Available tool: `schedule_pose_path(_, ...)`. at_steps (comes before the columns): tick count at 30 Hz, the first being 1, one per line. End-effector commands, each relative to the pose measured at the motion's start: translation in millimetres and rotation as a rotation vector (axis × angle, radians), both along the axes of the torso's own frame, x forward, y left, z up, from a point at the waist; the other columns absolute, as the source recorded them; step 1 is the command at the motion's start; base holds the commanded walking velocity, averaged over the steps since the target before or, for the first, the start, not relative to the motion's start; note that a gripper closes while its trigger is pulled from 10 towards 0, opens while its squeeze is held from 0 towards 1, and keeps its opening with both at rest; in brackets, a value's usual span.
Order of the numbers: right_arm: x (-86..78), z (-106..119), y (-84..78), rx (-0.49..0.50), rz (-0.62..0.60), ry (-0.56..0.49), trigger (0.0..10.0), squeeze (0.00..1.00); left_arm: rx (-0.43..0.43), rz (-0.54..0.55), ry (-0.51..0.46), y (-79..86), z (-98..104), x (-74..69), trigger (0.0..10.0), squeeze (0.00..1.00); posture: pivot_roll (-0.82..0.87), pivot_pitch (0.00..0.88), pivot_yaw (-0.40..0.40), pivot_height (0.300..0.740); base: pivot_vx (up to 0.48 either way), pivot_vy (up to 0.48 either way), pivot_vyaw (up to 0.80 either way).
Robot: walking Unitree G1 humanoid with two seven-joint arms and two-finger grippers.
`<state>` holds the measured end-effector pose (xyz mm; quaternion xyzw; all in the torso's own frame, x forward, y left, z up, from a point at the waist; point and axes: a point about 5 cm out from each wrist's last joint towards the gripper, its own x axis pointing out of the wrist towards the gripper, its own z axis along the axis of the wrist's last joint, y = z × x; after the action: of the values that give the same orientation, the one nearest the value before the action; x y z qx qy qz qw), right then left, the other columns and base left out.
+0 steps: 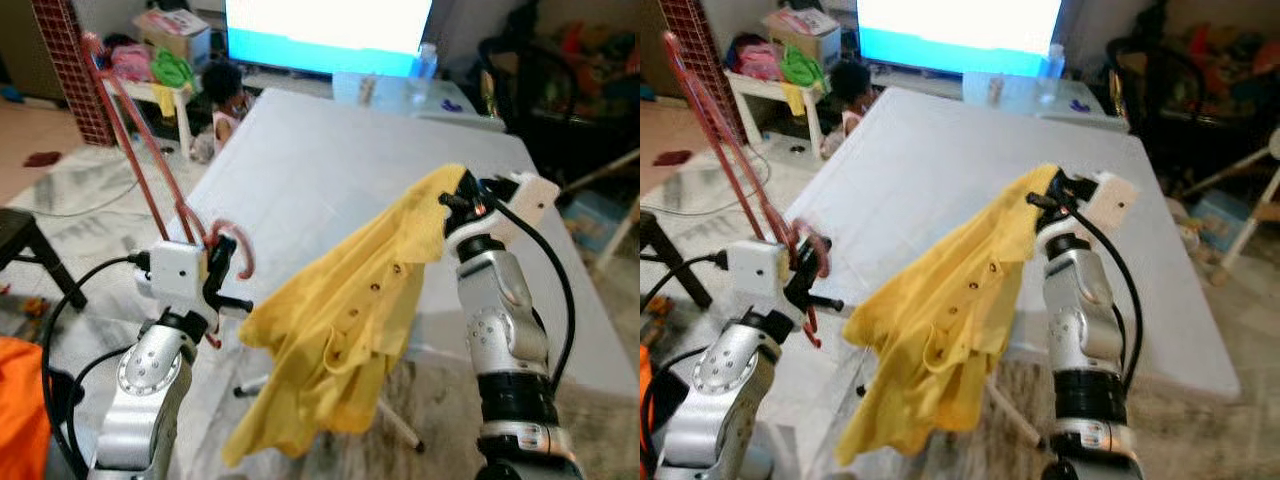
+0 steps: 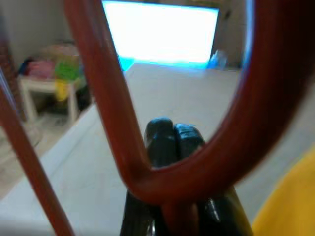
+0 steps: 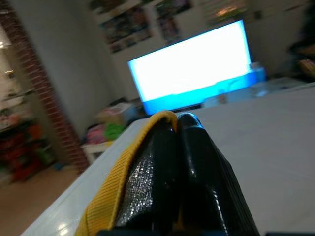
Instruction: Hang hanger
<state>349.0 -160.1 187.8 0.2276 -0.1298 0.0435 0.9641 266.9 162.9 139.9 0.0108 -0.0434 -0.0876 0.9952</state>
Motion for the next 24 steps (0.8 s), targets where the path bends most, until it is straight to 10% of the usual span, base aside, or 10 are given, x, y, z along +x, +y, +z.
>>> schedule_pose_path(1, -0.4, 7.9, -7.8, -0.003, -0.033, -0.028, 0.0, 0.0, 0.015, 0.022, 0.005, -0.2, 1.2, 1.9, 10.0, 0.0, 0.3, 0.064, -0.108, 0.74, 0.0, 0.0, 0.0)
schedule_pose_path(15, 9.4, 8.4, 8.4, -0.012, 0.064, -0.002, 0.0, 0.0, 0.01, 0.037, 0.032, -1.8, -1.9, -2.6, 10.0, 0.0, 0.3, 0.085, -0.106, 0.74, 0.0, 0.0, 0.0)
schedule_pose_path(24, 67.6, 112.0, 59.6, -0.172, 0.299, -0.091, 0.0, 0.0, 0.012, 0.039, 0.063, -4.3, -9.7, -14.9, 10.0, 0.0, 0.32, 0.135, -0.138, 0.74, 0.0, 0.0, 0.0)
